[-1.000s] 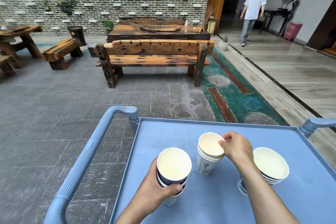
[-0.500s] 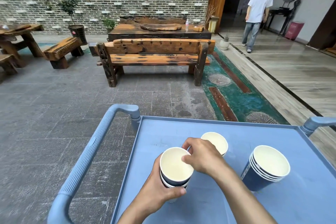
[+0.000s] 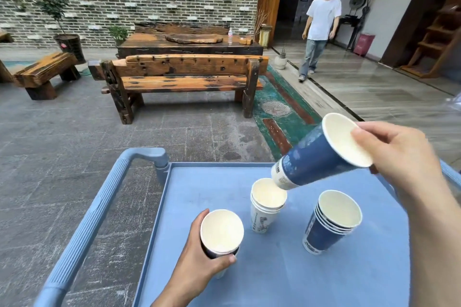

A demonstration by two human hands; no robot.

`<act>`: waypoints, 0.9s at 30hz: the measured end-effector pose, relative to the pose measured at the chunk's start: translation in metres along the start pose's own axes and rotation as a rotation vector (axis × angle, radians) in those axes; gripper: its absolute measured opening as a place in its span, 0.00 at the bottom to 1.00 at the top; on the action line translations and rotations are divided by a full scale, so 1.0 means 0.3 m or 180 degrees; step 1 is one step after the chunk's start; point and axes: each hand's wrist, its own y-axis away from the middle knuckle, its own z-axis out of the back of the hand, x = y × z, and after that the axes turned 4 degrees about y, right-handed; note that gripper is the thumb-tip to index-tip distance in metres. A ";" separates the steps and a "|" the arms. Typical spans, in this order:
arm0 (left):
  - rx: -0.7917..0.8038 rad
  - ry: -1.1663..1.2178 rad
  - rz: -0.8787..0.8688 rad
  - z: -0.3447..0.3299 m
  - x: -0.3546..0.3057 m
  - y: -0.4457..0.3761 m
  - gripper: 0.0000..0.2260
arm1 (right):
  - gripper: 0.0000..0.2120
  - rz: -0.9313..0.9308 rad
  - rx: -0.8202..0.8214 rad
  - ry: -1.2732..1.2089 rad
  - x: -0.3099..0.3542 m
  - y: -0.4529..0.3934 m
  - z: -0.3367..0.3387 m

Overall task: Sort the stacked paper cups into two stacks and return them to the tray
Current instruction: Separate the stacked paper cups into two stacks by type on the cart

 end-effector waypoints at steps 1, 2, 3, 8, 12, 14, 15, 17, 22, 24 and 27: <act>-0.0007 0.0008 -0.0020 -0.009 0.004 -0.005 0.44 | 0.08 -0.0153 -0.0223 0.0048 -0.033 0.000 0.045; -0.0029 0.0021 -0.0039 -0.014 0.011 -0.008 0.44 | 0.10 -0.0301 -0.0408 0.0118 -0.069 0.001 0.079; -0.0032 0.0038 -0.0054 -0.024 0.015 -0.012 0.43 | 0.12 -0.0430 -0.0554 0.0208 -0.105 0.004 0.110; 0.0028 0.0174 -0.0110 -0.040 0.025 -0.020 0.40 | 0.14 -0.0904 -0.0749 0.0675 -0.235 0.019 0.152; 0.0038 0.0222 -0.0106 -0.036 0.033 -0.024 0.39 | 0.08 -0.1171 -0.0379 0.0959 -0.285 0.042 0.083; 0.0059 0.0216 -0.0100 -0.036 0.037 -0.023 0.39 | 0.08 -0.1240 -0.0202 0.1116 -0.310 0.044 0.041; 0.0059 0.0222 -0.0093 -0.034 0.039 -0.023 0.39 | 0.08 -0.1274 -0.0111 0.1180 -0.322 0.045 0.019; 0.0059 0.0238 -0.0083 -0.031 0.039 -0.021 0.39 | 0.08 -0.1382 0.0091 0.1271 -0.351 0.050 -0.028; 0.0105 0.0231 -0.0036 -0.020 0.029 -0.004 0.39 | 0.10 -0.1511 0.0491 0.1542 -0.422 0.085 -0.131; 0.0131 0.0207 0.0000 -0.022 0.024 0.002 0.39 | 0.12 -0.1522 0.0497 0.1687 -0.439 0.094 -0.147; 0.0140 0.0117 0.0009 -0.022 0.006 0.009 0.39 | 0.19 -0.1536 0.0041 0.1761 -0.400 0.083 -0.132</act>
